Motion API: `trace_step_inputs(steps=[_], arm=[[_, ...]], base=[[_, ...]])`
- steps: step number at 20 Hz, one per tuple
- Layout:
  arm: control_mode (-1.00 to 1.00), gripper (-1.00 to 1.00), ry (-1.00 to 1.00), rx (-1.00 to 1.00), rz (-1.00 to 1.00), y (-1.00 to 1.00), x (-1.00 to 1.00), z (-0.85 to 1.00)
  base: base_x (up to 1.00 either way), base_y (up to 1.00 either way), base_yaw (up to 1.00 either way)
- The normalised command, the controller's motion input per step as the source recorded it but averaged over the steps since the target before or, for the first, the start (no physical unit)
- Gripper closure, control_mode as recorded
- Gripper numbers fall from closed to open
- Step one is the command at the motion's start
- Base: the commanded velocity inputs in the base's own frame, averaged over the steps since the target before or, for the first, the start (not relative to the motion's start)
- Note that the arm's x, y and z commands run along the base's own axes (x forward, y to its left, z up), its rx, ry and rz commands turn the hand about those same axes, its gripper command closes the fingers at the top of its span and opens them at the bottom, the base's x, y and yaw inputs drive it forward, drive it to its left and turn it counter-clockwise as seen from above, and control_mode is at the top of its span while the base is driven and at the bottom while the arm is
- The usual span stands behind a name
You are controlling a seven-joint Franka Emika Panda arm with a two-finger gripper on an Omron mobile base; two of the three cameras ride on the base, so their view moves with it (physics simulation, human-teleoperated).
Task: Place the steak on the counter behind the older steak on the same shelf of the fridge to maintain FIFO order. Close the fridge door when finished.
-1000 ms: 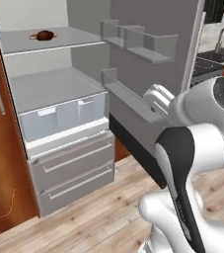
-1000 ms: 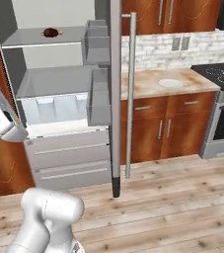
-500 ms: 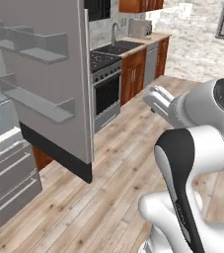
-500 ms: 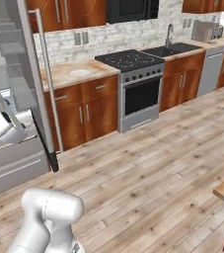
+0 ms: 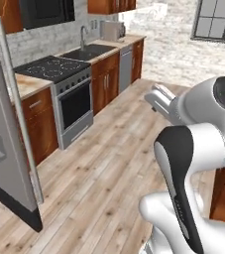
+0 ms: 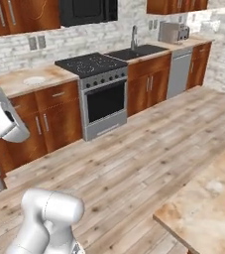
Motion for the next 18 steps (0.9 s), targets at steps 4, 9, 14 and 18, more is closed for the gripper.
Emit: trace_step_inputs(steps=[4, 9, 14, 18], arm=[[1.0, -1.0, 0.0, 0.0, 0.0, 0.0, 0.0, 0.0], [1.0, -1.0, 0.0, 0.0, 0.0, 0.0, 0.0, 0.0], [1.0, -1.0, 0.0, 0.0, 0.0, 0.0, 0.0, 0.0], [1.0, -1.0, 0.0, 0.0, 0.0, 0.0, 0.0, 0.0]], base=[[1.0, -0.01, 0.18], [1.0, 0.0, 0.36], [0.88, -0.05, 0.5], [0.52, -0.07, 0.67]])
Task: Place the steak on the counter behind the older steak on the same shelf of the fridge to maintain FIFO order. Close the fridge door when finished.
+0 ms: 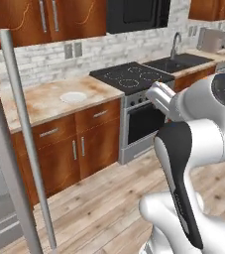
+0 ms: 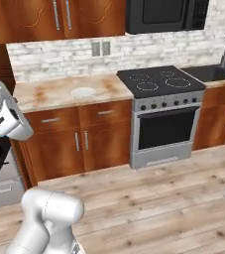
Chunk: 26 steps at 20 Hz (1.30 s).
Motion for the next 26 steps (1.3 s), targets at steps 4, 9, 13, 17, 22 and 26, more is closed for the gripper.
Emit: trace_step_inputs(steps=[4, 9, 13, 17, 22, 26], arm=[[1.0, -1.0, 0.0, 0.0, 0.0, 0.0, 0.0, 0.0], [1.0, -1.0, 0.0, 0.0, 0.0, 0.0, 0.0, 0.0], [1.0, -1.0, 0.0, 0.0, 0.0, 0.0, 0.0, 0.0], [1.0, -1.0, 0.0, 0.0, 0.0, 0.0, 0.0, 0.0], [1.0, -1.0, 0.0, 0.0, 0.0, 0.0, 0.0, 0.0], [1.0, -1.0, 0.0, 0.0, 0.0, 0.0, 0.0, 0.0]], base=[[0.54, -0.1, 0.77], [0.77, -0.5, 0.69], [0.99, -0.76, 0.48], [0.57, -0.66, 0.48], [0.02, -0.6, 0.62], [0.15, -0.55, 0.64]])
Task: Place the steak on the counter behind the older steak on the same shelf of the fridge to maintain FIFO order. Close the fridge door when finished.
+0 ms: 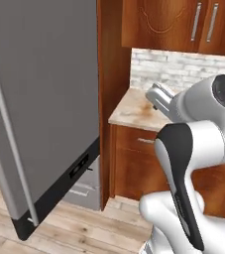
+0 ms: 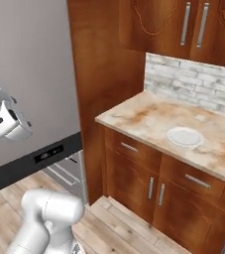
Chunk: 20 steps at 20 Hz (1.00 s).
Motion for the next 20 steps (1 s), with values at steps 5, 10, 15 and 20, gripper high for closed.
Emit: trace_step_inputs(steps=[5, 10, 15, 20], arm=[[1.0, -1.0, 0.0, 0.0, 0.0, 0.0, 0.0, 0.0], [1.0, -1.0, 0.0, 0.0, 0.0, 0.0, 0.0, 0.0], [1.0, -1.0, 0.0, 0.0, 0.0, 0.0, 0.0, 0.0], [1.0, -1.0, 0.0, 0.0, 0.0, 0.0, 0.0, 0.0]], base=[[0.57, -0.64, 0.6], [0.21, -0.5, 0.58], [0.16, -0.45, 0.51], [0.61, -0.32, 0.41]])
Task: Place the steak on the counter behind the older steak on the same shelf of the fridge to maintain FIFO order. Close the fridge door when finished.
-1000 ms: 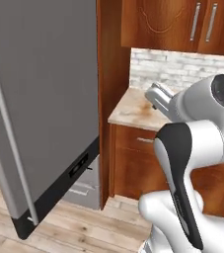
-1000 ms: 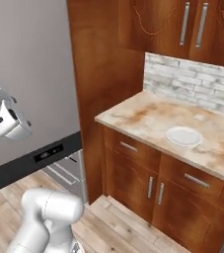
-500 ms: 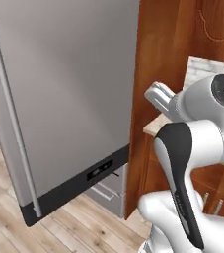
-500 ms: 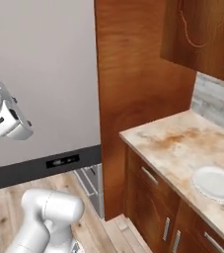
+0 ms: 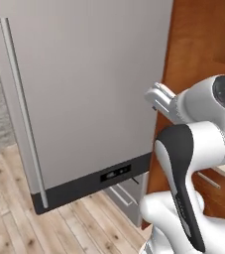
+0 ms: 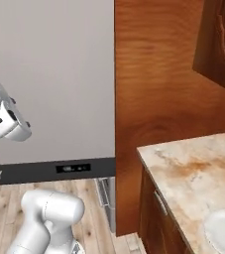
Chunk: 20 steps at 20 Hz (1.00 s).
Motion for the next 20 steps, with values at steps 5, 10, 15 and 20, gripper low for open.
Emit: trace_step_inputs(steps=[5, 10, 15, 20], arm=[[1.0, -1.0, 0.0, 0.0, 0.0, 0.0, 0.0, 0.0], [1.0, -1.0, 0.0, 0.0, 0.0, 0.0, 0.0, 0.0], [1.0, -1.0, 0.0, 0.0, 0.0, 0.0, 0.0, 0.0], [1.0, -1.0, 0.0, 0.0, 0.0, 0.0, 0.0, 0.0]], base=[[0.52, -0.33, 0.35], [0.59, -0.21, 0.34], [0.57, -0.2, 0.36], [0.42, -0.15, 0.32]])
